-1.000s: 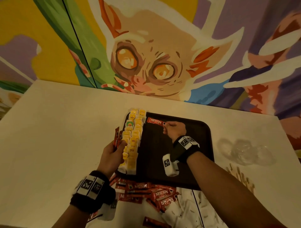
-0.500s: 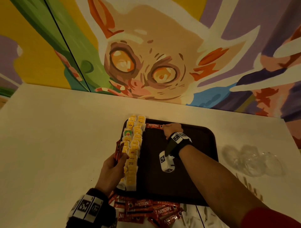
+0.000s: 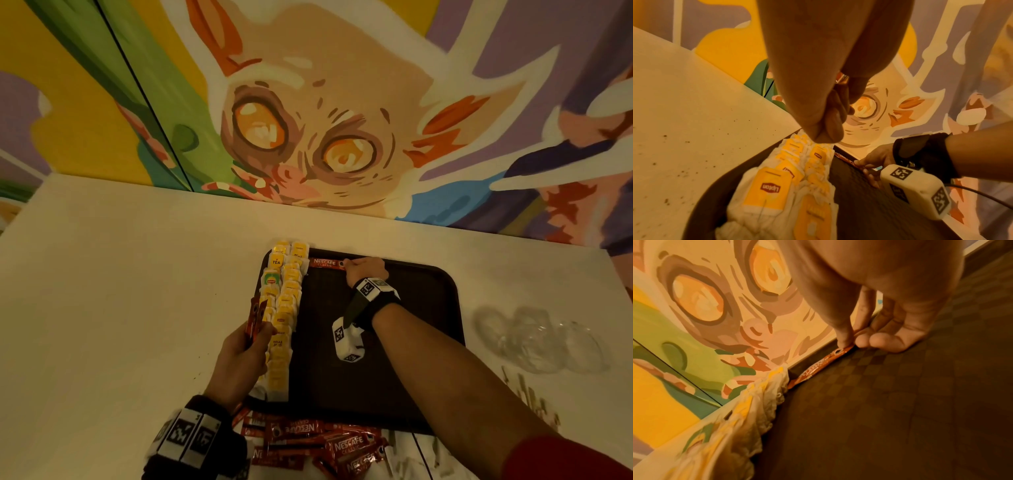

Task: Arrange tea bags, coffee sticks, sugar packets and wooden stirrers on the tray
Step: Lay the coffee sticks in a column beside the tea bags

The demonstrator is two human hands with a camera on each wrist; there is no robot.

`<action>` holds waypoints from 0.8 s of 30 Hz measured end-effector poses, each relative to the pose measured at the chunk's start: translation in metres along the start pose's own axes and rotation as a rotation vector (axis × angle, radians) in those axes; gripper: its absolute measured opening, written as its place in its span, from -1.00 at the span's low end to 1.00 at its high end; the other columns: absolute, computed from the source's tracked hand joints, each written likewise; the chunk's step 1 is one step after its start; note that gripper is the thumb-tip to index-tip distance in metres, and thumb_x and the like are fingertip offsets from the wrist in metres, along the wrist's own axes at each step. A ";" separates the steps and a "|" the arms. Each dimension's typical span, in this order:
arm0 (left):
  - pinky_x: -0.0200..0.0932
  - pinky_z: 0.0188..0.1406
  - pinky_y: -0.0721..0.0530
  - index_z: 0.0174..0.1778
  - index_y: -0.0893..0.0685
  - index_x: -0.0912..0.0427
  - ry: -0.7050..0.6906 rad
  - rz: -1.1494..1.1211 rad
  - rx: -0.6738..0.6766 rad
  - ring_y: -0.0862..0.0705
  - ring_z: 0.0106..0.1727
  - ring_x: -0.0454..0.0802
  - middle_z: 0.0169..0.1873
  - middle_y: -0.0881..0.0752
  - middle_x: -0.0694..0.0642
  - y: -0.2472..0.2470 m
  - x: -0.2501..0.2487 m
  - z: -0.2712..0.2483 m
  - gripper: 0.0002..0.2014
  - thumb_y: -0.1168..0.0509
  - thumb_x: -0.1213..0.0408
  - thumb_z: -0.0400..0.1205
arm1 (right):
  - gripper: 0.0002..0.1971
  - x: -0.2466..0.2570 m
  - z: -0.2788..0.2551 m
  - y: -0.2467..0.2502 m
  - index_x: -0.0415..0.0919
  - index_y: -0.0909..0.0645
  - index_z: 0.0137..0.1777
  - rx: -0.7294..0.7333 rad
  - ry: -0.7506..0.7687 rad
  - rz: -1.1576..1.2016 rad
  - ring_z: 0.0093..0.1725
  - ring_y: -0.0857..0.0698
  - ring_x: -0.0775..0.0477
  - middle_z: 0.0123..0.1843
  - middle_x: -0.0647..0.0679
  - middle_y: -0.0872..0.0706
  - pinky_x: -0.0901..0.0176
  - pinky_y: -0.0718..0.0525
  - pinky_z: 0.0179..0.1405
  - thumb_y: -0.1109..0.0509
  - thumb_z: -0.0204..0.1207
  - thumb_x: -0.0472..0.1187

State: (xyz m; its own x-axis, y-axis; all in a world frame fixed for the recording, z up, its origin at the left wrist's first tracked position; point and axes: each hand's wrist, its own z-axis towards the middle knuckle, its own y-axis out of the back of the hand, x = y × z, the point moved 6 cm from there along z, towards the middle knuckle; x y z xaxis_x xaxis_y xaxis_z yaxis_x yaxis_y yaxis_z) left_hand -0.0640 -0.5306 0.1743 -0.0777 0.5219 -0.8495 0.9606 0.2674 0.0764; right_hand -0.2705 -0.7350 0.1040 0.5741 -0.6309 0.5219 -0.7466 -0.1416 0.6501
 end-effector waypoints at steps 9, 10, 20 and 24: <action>-0.22 -0.53 -0.31 0.01 -0.59 0.28 -0.008 -0.117 0.137 -0.29 -0.56 -0.16 -0.55 -0.35 -0.09 -0.010 -0.010 -0.004 -0.67 -0.21 0.02 0.71 | -0.66 -0.004 -0.026 0.022 -0.21 -0.70 0.29 -0.036 0.133 0.134 0.29 -0.67 -0.16 0.27 -0.14 -0.73 0.19 -0.56 0.12 -0.41 0.63 -0.03; -0.22 -0.54 -0.26 0.01 -0.58 0.27 -0.001 -0.151 0.159 -0.24 -0.54 -0.13 -0.53 -0.31 -0.05 -0.014 -0.012 -0.005 -0.67 -0.17 0.03 0.72 | -0.69 -0.002 -0.033 0.023 -0.19 -0.72 0.22 -0.024 0.181 0.148 0.24 -0.70 -0.15 0.20 -0.12 -0.76 0.21 -0.55 0.10 -0.40 0.62 0.00; -0.25 -0.60 -0.28 -0.09 -0.55 0.23 0.076 -0.231 0.290 -0.26 -0.58 -0.10 -0.54 -0.35 -0.01 -0.039 -0.021 -0.025 -0.64 -0.02 0.04 0.78 | -0.84 0.010 -0.170 0.019 -0.05 -0.70 0.16 0.712 0.595 0.367 -0.13 -0.70 -0.05 0.02 -0.08 -0.75 0.19 -0.67 -0.27 -0.41 0.61 -0.14; -0.30 -0.67 -0.30 -0.06 -0.52 0.23 0.084 -0.228 0.317 -0.29 -0.63 -0.12 -0.57 -0.38 0.02 -0.041 -0.023 -0.035 -0.63 -0.02 0.00 0.77 | -0.89 0.004 -0.190 0.026 -0.22 -0.73 0.09 0.660 0.746 0.397 -0.24 -0.69 0.00 -0.15 -0.12 -0.77 0.21 -0.64 -0.33 -0.42 0.61 -0.30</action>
State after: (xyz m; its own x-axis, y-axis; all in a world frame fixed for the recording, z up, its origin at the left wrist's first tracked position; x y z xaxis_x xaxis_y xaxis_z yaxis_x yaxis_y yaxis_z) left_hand -0.1106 -0.5253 0.2091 -0.3076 0.5462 -0.7791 0.9499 0.1278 -0.2854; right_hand -0.2240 -0.5959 0.2279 0.1437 -0.1286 0.9812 -0.8311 -0.5539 0.0491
